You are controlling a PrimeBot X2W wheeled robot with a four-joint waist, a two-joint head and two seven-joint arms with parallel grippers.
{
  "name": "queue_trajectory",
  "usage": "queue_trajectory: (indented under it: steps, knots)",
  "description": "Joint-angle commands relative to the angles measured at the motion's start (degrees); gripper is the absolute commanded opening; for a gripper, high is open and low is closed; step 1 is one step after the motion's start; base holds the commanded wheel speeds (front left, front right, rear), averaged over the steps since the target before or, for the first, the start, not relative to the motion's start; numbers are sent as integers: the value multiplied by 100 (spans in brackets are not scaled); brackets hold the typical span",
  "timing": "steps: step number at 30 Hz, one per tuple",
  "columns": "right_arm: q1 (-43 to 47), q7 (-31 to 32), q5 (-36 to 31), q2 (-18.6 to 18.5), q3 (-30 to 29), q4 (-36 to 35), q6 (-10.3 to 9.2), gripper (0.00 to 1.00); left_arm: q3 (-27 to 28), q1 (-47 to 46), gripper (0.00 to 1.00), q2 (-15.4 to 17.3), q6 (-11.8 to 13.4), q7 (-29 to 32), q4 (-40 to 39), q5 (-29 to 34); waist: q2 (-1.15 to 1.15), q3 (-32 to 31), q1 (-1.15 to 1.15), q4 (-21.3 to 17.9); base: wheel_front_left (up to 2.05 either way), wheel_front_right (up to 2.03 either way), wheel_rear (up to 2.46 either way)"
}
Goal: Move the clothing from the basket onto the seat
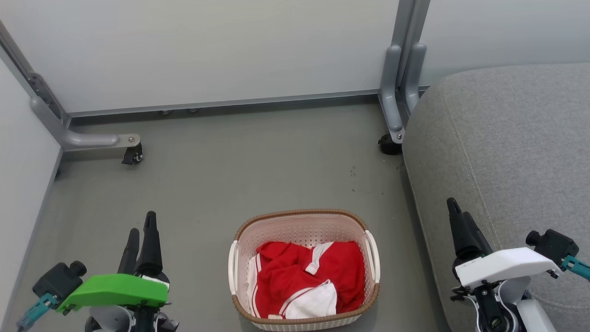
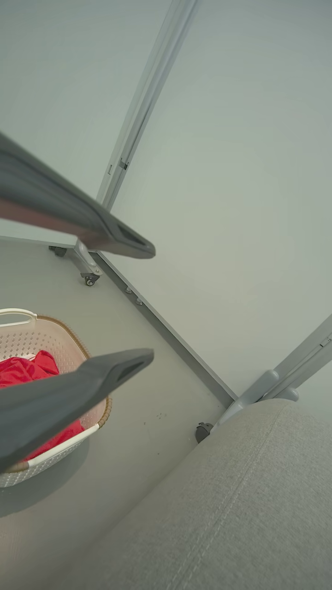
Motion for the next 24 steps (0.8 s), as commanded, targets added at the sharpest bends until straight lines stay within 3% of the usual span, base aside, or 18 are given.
queue_trajectory:
  steps: [1,24]
  knots:
    - [-29,-89,-310,-46,39,-101,3,100,-23,-26,100,37,39,-83,-126,322,0,-4,0,0,0,0,0]
    - [37,-493,-1918,-53,249,-125,3,100,-200,96,100,35,105,-486,-298,1911,0,-38,0,14,0,0,0]
